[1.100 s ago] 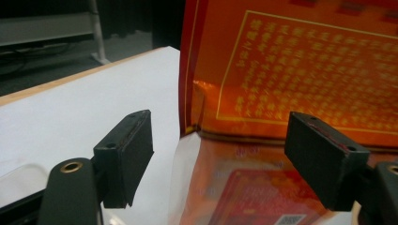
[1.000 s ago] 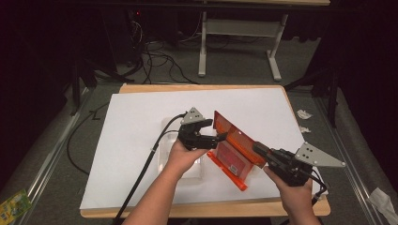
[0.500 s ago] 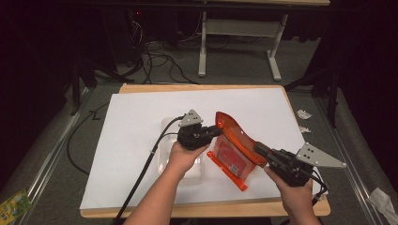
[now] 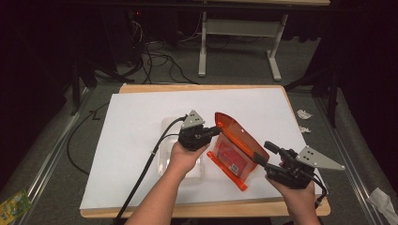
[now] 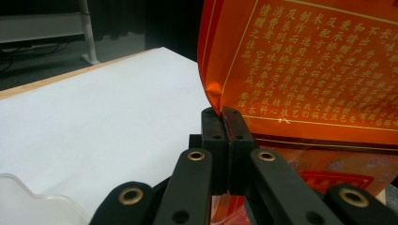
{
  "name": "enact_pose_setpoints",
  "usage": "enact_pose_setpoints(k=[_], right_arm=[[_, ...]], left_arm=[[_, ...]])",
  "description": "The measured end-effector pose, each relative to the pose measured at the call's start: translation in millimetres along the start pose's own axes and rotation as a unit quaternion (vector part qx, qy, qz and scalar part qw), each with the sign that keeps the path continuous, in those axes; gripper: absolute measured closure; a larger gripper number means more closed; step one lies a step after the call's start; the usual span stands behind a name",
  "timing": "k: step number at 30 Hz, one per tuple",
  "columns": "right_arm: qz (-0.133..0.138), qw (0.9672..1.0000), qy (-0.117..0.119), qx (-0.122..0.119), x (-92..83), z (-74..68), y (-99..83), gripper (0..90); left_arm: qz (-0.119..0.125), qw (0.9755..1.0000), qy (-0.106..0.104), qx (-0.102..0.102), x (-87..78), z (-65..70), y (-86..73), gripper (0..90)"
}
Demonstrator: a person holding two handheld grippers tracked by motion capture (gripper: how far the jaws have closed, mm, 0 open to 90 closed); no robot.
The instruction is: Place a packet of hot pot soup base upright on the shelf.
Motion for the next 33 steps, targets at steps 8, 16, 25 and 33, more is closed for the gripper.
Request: enact_pose_setpoints(k=[8, 16, 25, 33], right_arm=[[-0.067, 0.9977, 0.000, 0.014, 26.7, 4.2, -47.6, 40.5], [-0.078, 0.9964, -0.009, 0.030, 35.7, 2.9, -57.8, 59.3], [-0.060, 0.9976, -0.022, 0.028, 37.3, 6.4, -53.8, 71.8], [-0.060, 0.9976, -0.022, 0.028, 37.1, 8.2, -54.3, 72.0]], left_arm=[[0.000, 1.0000, 0.004, 0.003, 0.1, 0.7, 0.1, 89.5], [-0.002, 0.9999, 0.014, 0.009, -1.7, 0.5, -0.2, 87.6], [-0.024, 0.9984, 0.052, -0.002, -15.4, -10.2, -9.4, 61.2], [-0.031, 0.9932, 0.112, 0.008, -61.0, -30.0, -24.8, 47.4]])
Point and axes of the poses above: each handheld gripper's, and its own axes: x roughly forward along the jaws, y roughly out of its top, z roughly to its right, the point moved 9 cm from there along x, roughly forward along the jaws, and after that the axes turned 2 degrees about -z, right-handed, at the moved point
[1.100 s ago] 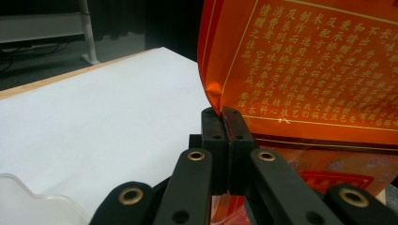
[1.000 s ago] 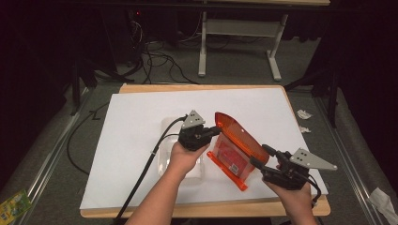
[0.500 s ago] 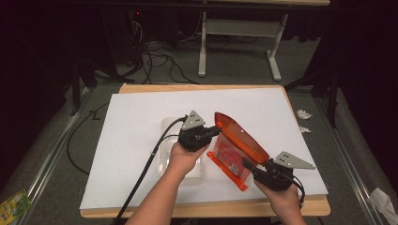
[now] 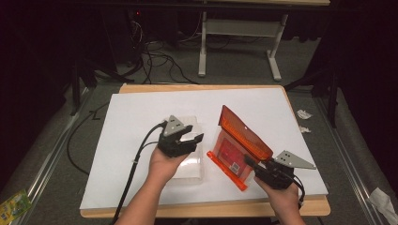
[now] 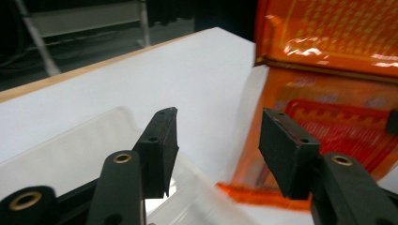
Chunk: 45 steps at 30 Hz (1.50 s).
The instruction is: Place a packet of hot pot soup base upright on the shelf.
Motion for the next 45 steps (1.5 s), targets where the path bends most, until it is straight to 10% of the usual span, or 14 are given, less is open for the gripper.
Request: enact_pose_setpoints(k=[18, 25, 45], right_arm=[[0.000, 1.0000, 0.000, -0.006, -0.4, -0.1, -1.2, 72.0], [-0.004, 1.0000, 0.003, -0.005, -0.4, -1.0, -0.9, 72.0], [0.034, 0.9992, -0.010, -0.017, -9.4, -17.4, 31.4, 72.7]], left_arm=[[-0.005, 0.9930, 0.112, -0.039, -103.9, -70.6, -93.7, 41.7], [-0.036, 0.9915, 0.114, -0.052, -100.5, -82.2, -137.7, 39.2], [-0.037, 0.9929, 0.106, -0.041, -98.3, -85.3, -139.3, 37.0]])
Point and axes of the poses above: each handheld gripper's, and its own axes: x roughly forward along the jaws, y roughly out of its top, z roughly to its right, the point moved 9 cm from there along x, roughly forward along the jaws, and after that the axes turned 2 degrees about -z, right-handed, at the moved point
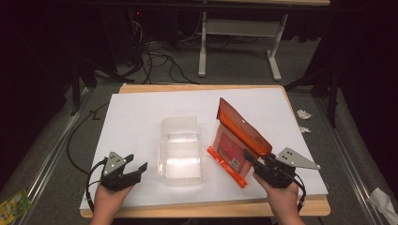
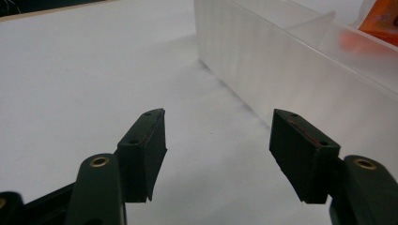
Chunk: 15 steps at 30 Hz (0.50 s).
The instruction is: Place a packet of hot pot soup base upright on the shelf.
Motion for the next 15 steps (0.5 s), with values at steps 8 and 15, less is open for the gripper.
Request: enact_pose_setpoints(k=[8, 15], right_arm=[[0.012, 0.9999, -0.001, -0.001, -3.9, 1.0, 16.6, 72.7], [0.025, 0.9997, 0.005, -0.003, -3.7, -3.1, 34.6, 72.7]], left_arm=[[0.008, 0.9999, -0.001, -0.007, -2.7, -1.3, 1.9, 36.0], [0.011, 0.9999, -0.003, -0.005, -1.6, 0.5, 3.2, 35.3]])
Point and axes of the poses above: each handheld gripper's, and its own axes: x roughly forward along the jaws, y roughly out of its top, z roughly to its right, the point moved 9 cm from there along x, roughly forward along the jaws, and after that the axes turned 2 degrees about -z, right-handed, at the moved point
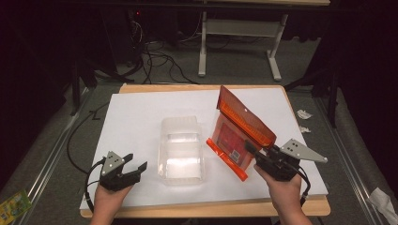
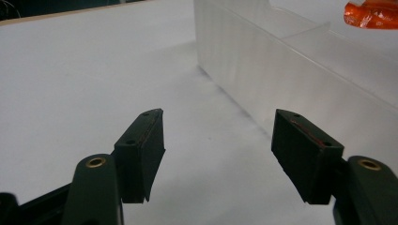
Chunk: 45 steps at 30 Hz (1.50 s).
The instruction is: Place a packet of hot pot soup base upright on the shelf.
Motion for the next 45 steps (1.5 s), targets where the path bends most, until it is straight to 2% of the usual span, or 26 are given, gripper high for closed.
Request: enact_pose_setpoints(k=[6, 16, 25, 36, 45], right_arm=[[0.014, 0.9998, 0.013, 0.003, 4.1, -8.6, 15.8, 72.7], [0.021, 0.9987, 0.046, 0.002, 29.1, -35.0, 29.5, 72.7], [0.012, 0.9974, 0.071, 0.004, 55.3, -58.8, 29.5, 72.7], [0.004, 0.9953, 0.097, -0.004, 78.5, -82.3, 30.3, 72.7], [-0.012, 0.9949, 0.100, -0.014, 93.9, -93.0, 21.9, 72.7]], left_arm=[[0.003, 1.0000, 0.001, 0.000, -0.5, -0.2, 0.2, 35.0], [-0.003, 1.0000, 0.000, 0.007, -0.5, -0.7, -0.9, 34.4], [-0.003, 1.0000, -0.002, 0.007, -0.7, -0.9, -0.9, 34.3], [-0.002, 1.0000, -0.002, 0.007, -0.9, -0.9, -0.2, 34.4], [-0.002, 1.0000, -0.001, 0.006, -0.9, -2.0, -0.5, 34.4]])
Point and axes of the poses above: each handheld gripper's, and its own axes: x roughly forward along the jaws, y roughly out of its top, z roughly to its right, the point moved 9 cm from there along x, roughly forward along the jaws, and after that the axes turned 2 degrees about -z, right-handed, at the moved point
